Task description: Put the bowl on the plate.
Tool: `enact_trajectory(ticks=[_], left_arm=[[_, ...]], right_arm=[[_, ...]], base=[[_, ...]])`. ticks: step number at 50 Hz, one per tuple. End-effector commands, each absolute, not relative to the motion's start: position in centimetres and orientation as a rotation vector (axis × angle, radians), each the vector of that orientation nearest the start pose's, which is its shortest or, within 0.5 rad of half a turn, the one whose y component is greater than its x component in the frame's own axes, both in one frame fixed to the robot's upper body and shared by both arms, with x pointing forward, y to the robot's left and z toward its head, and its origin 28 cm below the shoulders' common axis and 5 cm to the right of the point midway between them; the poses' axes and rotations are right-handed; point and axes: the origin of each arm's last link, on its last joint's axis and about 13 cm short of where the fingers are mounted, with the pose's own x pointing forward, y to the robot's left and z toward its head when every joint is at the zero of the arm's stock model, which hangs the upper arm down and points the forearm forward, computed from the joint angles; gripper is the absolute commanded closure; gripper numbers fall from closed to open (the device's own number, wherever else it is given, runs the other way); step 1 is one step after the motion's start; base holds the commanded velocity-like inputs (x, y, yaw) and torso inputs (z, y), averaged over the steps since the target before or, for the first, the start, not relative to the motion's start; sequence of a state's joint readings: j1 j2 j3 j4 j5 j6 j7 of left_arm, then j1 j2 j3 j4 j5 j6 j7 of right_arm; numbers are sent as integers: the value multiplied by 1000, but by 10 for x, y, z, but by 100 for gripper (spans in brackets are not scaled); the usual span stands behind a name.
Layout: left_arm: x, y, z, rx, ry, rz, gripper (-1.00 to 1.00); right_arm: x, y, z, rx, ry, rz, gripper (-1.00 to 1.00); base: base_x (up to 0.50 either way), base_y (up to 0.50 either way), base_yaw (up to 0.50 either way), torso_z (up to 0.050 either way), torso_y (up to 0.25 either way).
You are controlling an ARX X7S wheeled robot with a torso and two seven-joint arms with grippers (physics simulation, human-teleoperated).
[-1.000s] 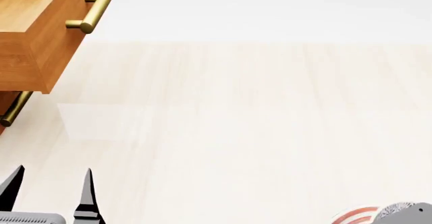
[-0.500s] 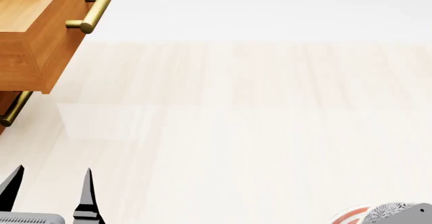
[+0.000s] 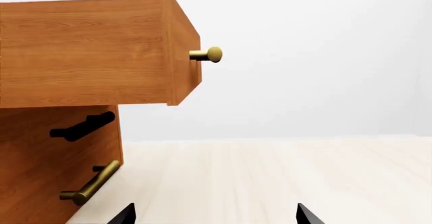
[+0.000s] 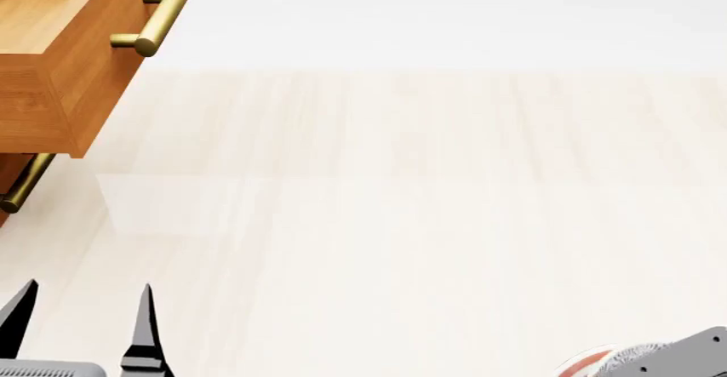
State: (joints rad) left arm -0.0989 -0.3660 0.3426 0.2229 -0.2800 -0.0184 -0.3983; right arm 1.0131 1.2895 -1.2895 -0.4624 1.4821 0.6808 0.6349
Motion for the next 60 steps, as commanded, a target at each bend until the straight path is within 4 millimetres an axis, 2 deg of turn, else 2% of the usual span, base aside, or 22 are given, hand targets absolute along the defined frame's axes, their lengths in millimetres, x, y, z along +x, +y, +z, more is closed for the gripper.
enact_trajectory(ticks=[1, 19, 60], left_arm=[[219, 212, 69, 30, -192, 8, -100], [220, 212, 69, 30, -194, 6, -100], [221, 212, 69, 28, -197, 5, -100]], right_arm=[[183, -204, 168, -396, 683, 150, -100], [181, -196, 189, -362, 527, 189, -100], [181, -179, 221, -407, 292, 219, -100]], base=[[0, 0, 0, 0, 0], [0, 0, 0, 0, 0], [0, 0, 0, 0, 0]])
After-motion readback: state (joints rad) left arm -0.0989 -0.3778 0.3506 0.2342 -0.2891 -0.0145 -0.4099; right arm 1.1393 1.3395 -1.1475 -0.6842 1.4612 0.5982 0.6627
